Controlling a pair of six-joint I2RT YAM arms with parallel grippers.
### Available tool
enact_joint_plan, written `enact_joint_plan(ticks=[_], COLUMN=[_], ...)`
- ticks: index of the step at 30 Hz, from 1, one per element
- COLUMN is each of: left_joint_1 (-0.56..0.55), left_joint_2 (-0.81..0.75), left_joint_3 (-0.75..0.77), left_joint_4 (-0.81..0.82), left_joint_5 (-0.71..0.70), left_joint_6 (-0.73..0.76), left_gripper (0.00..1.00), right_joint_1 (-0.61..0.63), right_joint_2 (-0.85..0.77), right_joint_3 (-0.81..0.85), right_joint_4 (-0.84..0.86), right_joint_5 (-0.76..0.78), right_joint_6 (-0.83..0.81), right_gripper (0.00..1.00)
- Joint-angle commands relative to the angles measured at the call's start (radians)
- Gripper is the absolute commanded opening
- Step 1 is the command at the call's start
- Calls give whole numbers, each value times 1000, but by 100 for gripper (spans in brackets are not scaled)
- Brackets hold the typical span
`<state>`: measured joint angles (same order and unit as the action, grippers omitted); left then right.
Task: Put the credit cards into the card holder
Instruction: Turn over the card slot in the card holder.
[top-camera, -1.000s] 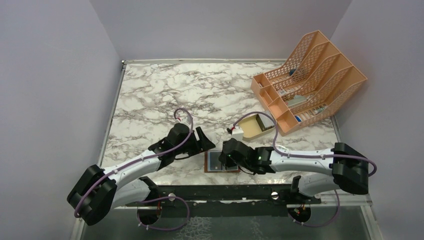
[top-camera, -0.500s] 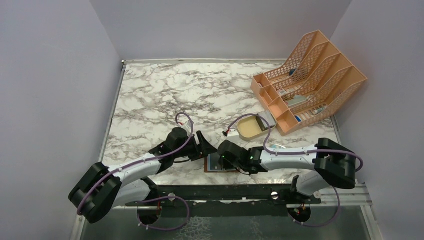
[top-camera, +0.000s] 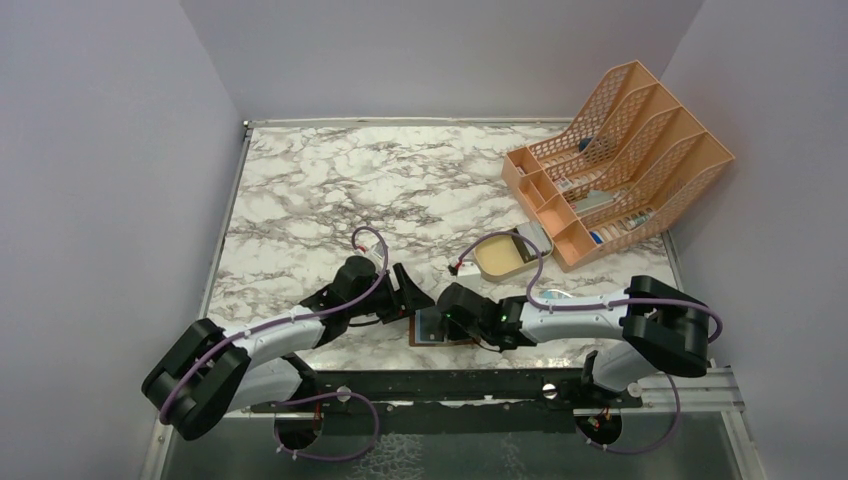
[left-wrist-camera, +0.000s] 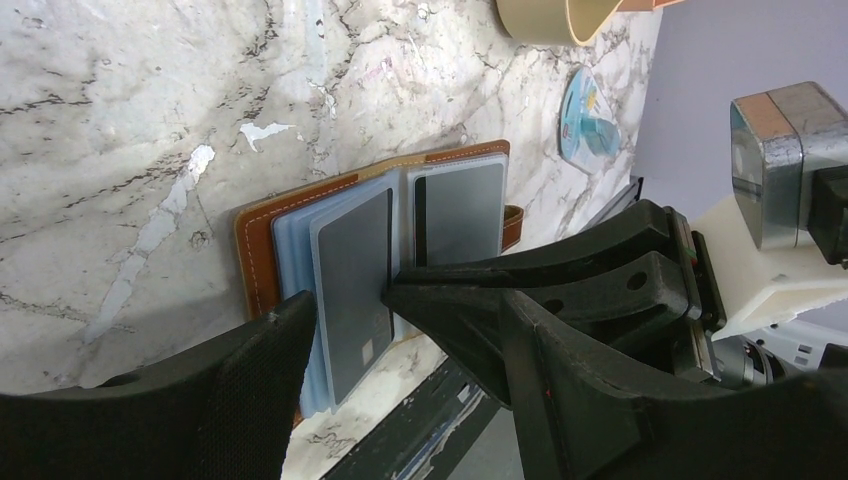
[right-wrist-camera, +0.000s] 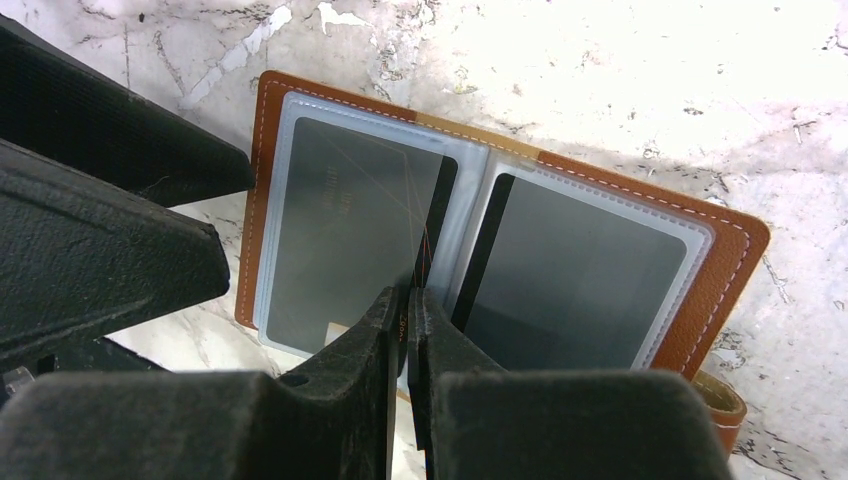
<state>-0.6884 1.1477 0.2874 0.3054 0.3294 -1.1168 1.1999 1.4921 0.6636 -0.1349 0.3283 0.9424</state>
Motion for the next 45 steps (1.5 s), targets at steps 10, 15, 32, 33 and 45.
enact_joint_plan(ticks=[10,15,32,33,45], left_joint_1=[3,2,-68,-70,-96], left_joint_2=[40,63,99,93,99], left_joint_3=[-12,-11,12,15,58], left_joint_4=[62,75,132,132,132], left_joint_5=[10,14,2,2,-4], left_joint_6=[-10,-11,-57,-59,-73], left_gripper=[70,70,70,70,70], right_joint_1=[-4,-3,-3,-3,-3], right_joint_2=[17,17,6,0,-192], right_joint_3=[-28,-28,-19,-13,10], right_joint_4=[16,17,20,14,-153], right_joint_5=[-23,-24,-38,-38,-12], right_joint_6=[15,17,-5,-12,-95], right_gripper=[9,9,8,9,12])
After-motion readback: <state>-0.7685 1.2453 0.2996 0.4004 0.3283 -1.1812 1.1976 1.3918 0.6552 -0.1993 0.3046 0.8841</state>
